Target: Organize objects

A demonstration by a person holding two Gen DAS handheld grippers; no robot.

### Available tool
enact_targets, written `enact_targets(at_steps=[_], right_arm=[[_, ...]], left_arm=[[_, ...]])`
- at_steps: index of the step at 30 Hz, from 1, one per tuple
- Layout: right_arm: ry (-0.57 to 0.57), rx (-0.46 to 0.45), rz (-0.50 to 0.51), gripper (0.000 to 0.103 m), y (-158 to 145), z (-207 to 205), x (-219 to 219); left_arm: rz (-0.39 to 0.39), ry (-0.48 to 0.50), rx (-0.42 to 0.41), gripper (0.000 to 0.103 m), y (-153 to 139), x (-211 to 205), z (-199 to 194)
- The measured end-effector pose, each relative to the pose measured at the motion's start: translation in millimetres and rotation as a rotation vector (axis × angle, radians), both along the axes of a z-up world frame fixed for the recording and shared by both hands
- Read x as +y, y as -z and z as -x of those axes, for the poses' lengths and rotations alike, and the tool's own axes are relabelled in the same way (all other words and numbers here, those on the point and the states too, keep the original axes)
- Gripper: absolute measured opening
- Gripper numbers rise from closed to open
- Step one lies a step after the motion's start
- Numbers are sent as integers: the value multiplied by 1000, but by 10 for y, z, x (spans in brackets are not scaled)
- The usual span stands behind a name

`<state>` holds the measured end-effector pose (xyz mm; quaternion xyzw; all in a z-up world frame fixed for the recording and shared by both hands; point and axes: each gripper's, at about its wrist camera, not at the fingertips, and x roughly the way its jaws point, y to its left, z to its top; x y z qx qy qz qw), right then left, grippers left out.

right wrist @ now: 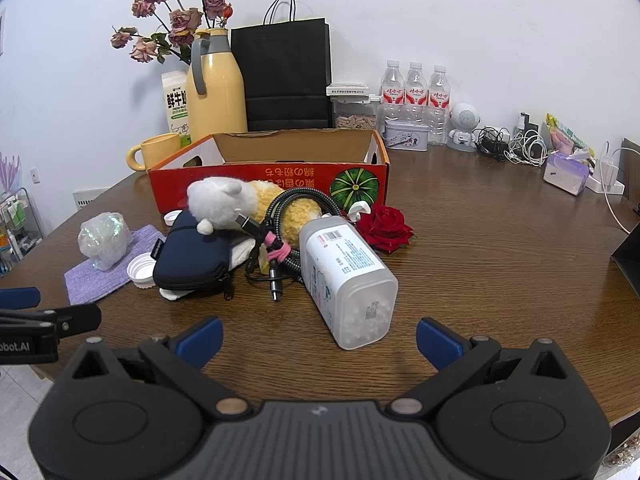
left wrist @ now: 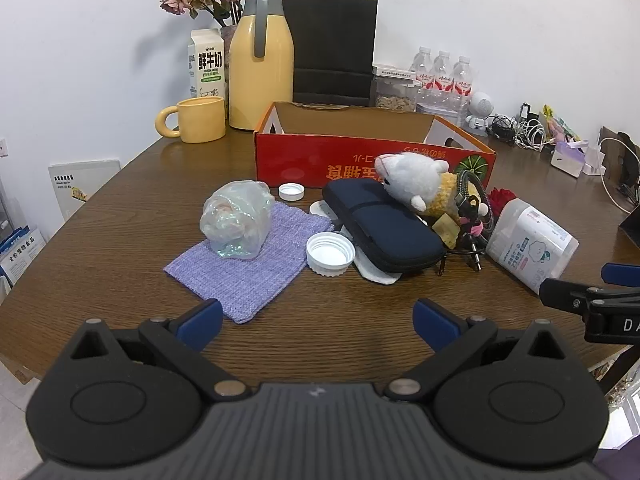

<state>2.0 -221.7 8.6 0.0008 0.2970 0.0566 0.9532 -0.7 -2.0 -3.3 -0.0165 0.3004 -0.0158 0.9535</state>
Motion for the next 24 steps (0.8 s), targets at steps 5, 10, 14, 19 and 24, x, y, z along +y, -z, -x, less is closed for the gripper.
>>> enact_targets(at_steps=[5,10,14,19,24], right_arm=[[0,0,-1,103,16,-5,2],[0,-3,-2,103,39,-15,10],[-1,-4,-5,103,20,-6,9],[0,-6,-7,103,11,-5,7],[-4,-12,-11,103,4,10,-2]], left_arm=[[-4,3,-8,103,-11,-18,20],[-4,6,-10,103,-19,-23,23],[-4,6,-10,103,-23,-26,24],[-6,8,-14,103,-37,-35,30],[-8,8,-21,103,-51,-28,34]])
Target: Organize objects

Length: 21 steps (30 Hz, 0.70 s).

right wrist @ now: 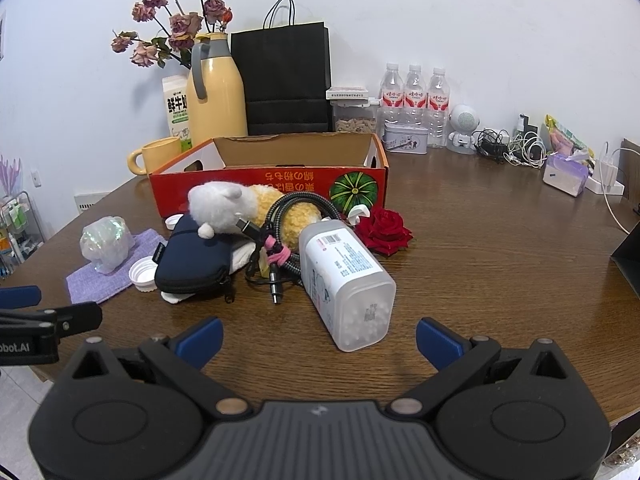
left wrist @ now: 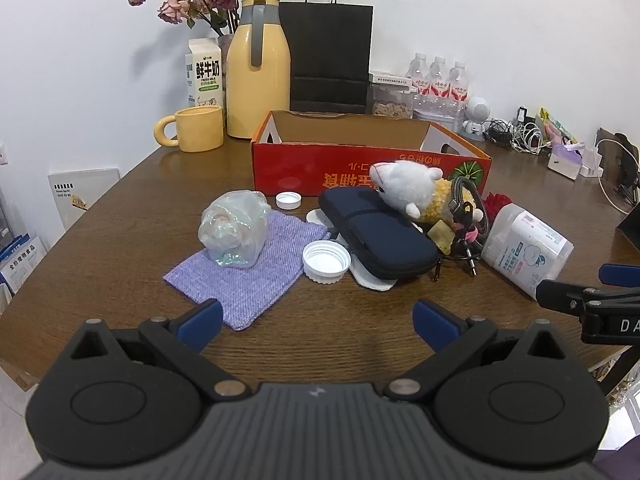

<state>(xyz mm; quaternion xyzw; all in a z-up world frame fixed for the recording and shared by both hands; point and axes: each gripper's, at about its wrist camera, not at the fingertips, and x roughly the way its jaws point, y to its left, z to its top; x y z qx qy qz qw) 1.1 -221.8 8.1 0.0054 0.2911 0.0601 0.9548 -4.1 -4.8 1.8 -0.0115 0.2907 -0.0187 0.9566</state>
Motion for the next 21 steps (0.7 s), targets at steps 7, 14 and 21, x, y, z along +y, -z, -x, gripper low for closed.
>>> enact_targets(at_steps=[7,14,21], right_arm=[[-1,-3,-2,103,-2,7,-6],[-1,-4,-2,103,-6,9,-7],[-3,-8,-5,103,-18,29,-19]], left_arm=[[0,0,-15,103,-19,-5,14],[0,0,-17,103,-24,-6,20],[1,5,-13,103,-17,-13,21]])
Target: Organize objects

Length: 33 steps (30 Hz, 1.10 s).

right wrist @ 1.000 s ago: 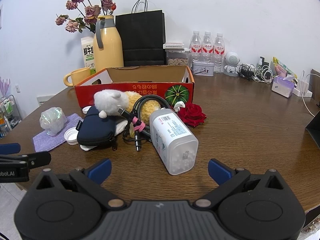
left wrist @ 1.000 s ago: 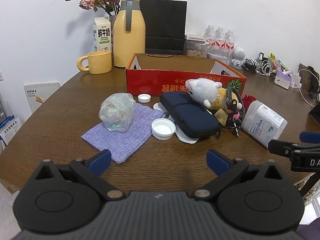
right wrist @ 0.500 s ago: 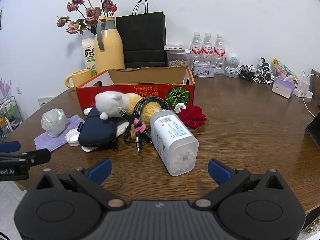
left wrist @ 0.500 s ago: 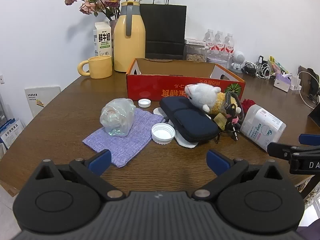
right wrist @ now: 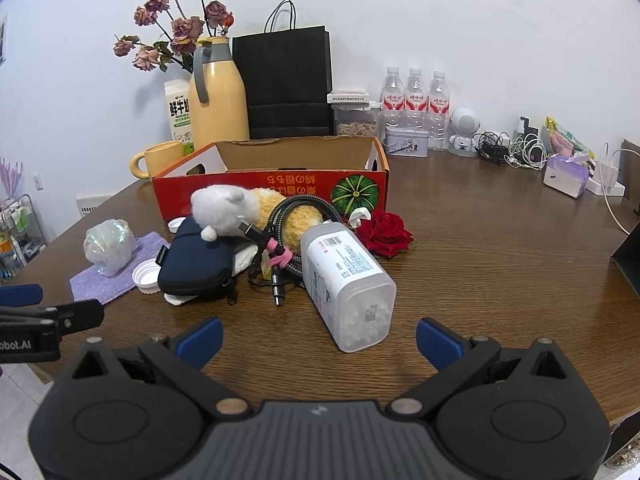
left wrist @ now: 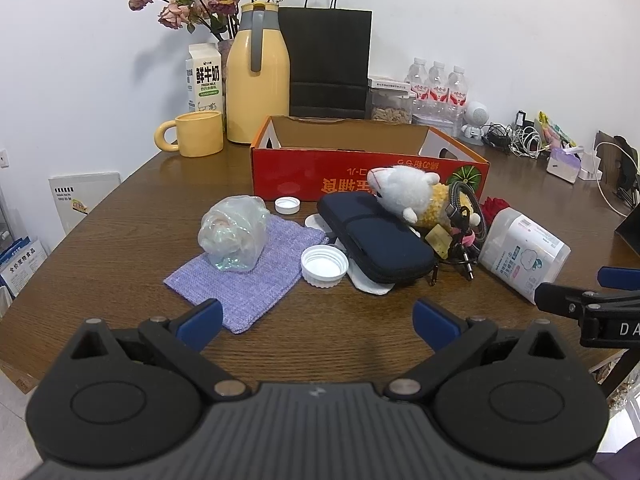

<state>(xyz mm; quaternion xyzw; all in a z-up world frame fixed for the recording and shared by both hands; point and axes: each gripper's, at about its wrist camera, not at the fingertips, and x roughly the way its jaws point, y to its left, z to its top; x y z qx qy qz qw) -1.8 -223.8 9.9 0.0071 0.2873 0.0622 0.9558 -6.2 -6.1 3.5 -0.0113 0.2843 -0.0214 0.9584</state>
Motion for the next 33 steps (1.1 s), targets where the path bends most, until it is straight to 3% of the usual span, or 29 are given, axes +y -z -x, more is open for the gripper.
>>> enact_targets(at_steps=[33], right_arm=[[6,-11,-11,103,5,21,-30]], left_arm=[[-4,6,9,103,32,-8,-22]])
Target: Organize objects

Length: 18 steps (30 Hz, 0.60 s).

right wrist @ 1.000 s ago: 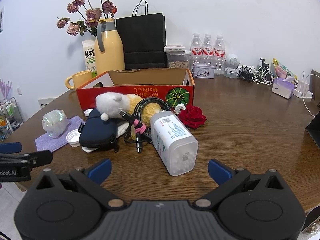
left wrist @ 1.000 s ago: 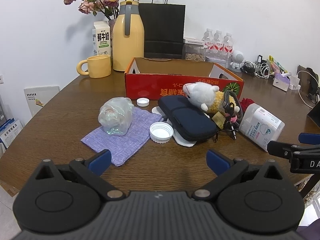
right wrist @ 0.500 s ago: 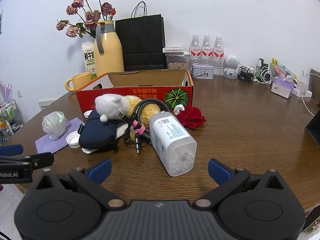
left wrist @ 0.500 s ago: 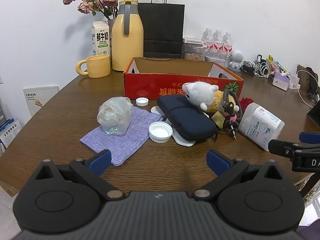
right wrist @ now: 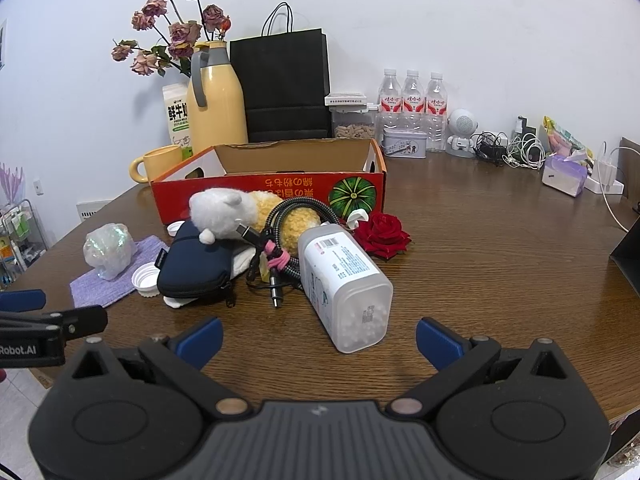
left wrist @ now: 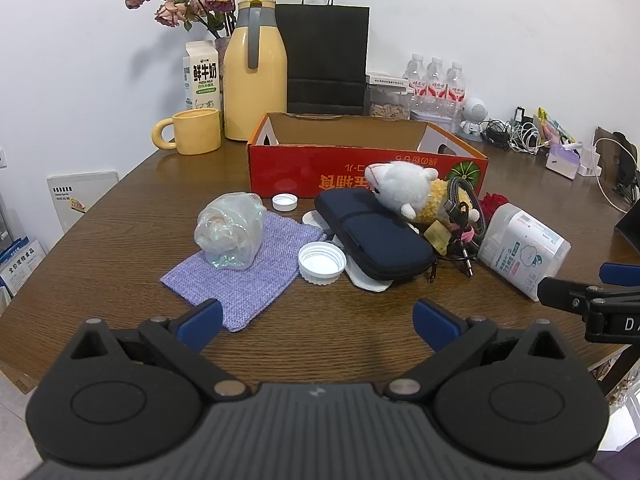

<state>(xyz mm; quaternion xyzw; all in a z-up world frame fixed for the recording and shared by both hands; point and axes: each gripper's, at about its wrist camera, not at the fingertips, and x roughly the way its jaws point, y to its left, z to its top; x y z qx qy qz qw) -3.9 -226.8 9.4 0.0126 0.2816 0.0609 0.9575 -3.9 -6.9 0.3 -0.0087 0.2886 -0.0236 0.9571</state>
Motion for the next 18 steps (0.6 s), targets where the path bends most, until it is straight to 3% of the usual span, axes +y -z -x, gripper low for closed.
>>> enact_targets(at_steps=[18], right_arm=[[3,-3,2,103,-8,-9,-7]], left_arm=[[-15,3,-2,103,-29,-29,4]])
